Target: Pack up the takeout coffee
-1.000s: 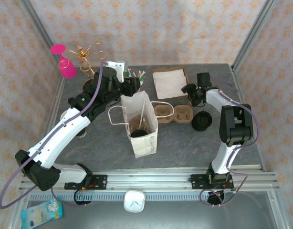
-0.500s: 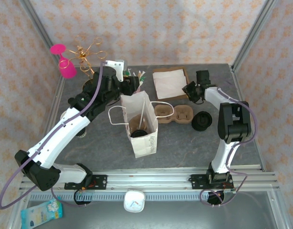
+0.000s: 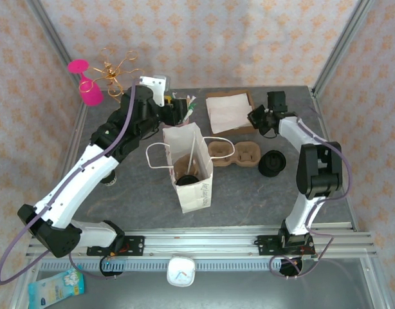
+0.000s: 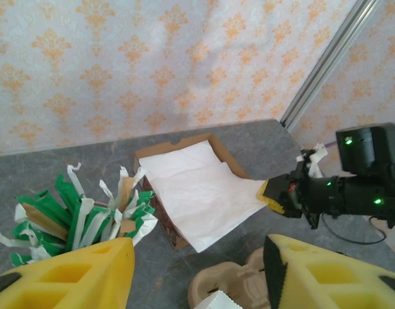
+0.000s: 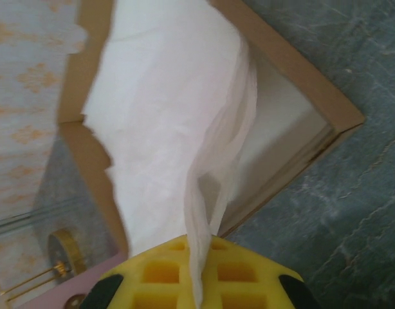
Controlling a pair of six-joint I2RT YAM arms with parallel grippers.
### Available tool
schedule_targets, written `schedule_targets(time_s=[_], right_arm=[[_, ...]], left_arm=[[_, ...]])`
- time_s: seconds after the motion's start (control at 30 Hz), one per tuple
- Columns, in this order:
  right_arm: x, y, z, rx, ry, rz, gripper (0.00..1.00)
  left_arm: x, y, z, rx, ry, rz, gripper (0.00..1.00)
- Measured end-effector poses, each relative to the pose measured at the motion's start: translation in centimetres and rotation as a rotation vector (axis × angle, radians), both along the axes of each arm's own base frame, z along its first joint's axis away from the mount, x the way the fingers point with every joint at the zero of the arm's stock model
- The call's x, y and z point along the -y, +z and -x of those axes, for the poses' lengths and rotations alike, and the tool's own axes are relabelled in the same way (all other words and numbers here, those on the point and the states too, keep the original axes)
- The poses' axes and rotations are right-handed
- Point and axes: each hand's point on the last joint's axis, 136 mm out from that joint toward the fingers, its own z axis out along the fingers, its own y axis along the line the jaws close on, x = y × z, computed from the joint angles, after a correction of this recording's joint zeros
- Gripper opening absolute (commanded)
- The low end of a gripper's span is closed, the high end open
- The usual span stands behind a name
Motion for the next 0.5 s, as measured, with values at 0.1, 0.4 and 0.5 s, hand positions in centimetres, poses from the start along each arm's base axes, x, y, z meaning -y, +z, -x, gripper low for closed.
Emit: schedule_targets(time_s=[0.1,0.4,0.5], right_arm=[[-0.1,4.1,-0.4,0.085,0.003,-0.01,0.0],[0.0,18.2,1.2,0.352,0.033,0.011,0.0],[0.3,22.4,3.0,0.428,0.031,0.017,0.0]], left_arm=[[-0.1,1.2,0.3,0.028,-0.013,-0.021,0.63],[2.9,3.8,2.8,0.101,-0.139,-0.07,0.66],[5.2,4.8,4.3,0.124,-0.198,-0.066,0.69]])
